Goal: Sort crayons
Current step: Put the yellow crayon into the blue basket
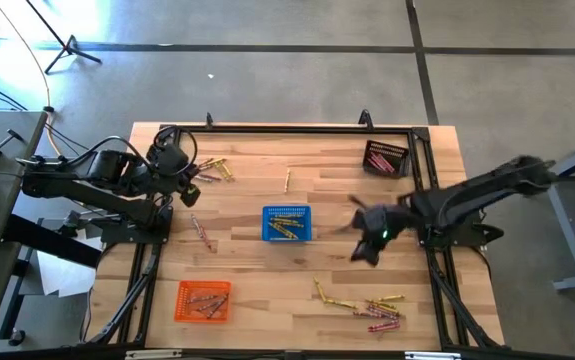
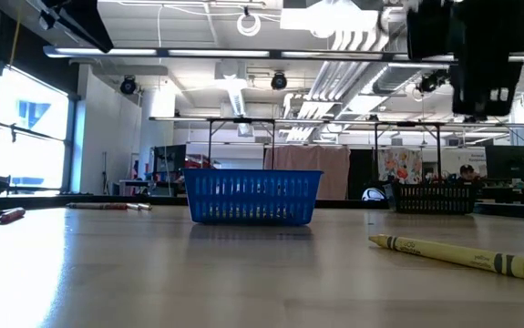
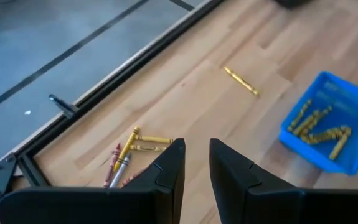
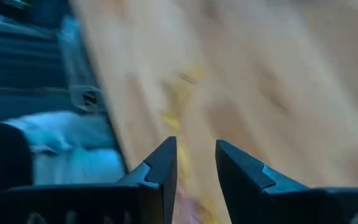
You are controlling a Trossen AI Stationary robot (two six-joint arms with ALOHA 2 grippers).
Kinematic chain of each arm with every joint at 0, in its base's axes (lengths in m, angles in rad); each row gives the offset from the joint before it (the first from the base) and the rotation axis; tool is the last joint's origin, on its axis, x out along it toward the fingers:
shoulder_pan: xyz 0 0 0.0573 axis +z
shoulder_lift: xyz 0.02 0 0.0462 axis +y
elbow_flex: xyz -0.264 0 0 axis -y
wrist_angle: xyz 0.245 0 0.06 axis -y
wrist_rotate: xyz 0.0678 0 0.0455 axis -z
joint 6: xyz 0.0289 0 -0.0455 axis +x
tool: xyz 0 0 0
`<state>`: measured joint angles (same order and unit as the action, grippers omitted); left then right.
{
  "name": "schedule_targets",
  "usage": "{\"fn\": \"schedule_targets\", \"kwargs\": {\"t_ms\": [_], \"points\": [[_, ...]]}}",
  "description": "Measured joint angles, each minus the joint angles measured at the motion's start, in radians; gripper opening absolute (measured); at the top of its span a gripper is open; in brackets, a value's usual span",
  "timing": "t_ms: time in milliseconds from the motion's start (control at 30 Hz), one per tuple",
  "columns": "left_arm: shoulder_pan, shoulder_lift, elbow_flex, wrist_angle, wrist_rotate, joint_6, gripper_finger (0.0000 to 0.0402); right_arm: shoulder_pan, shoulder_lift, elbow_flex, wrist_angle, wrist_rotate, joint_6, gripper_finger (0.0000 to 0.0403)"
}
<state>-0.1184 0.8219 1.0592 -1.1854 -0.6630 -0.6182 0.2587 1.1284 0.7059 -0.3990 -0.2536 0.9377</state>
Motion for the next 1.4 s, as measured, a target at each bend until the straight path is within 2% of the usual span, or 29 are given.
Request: {"fn": "schedule_targets", "kwargs": {"t_ms": [133, 233, 333, 567, 733, 833, 1067, 1400], "points": [[0.000, 0.000, 0.000, 0.000, 0.048, 0.066, 0.0060, 0.157, 0.127, 0.001, 0.280, 0.164, 0.079, 0.0094], [0.000, 0.000, 0.000, 0.000, 0.094, 0.107, 0.0060, 0.210, 0.253, 0.041, 0.331, 0.201, 0.132, 0.0093], [0.000, 0.000, 0.000, 0.001, 0.133, 0.137, 0.0060, 0.234, 0.389, 0.156, 0.237, 0.196, 0.124, 0.0093], [0.000, 0.000, 0.000, 0.001, 0.184, 0.159, 0.0060, 0.240, 0.650, 0.496, -0.131, 0.199, 0.026, 0.0093], [0.000, 0.000, 0.000, 0.003, 0.188, 0.153, 0.0060, 0.227, 0.768, 0.612, -0.256, 0.200, 0.140, 0.0093], [0.000, 0.000, 0.000, 0.021, 0.190, 0.149, 0.0060, 0.214, 0.812, 0.628, -0.295, 0.199, 0.228, 0.0093], [0.000, 0.000, 0.000, 0.094, 0.190, 0.151, 0.0060, 0.217, 0.830, 0.626, -0.277, 0.275, 0.365, 0.0093], [0.000, 0.000, 0.001, 0.092, 0.200, 0.124, 0.0060, 0.232, 0.830, 0.626, -0.272, 0.323, 0.453, 0.0094]]}}
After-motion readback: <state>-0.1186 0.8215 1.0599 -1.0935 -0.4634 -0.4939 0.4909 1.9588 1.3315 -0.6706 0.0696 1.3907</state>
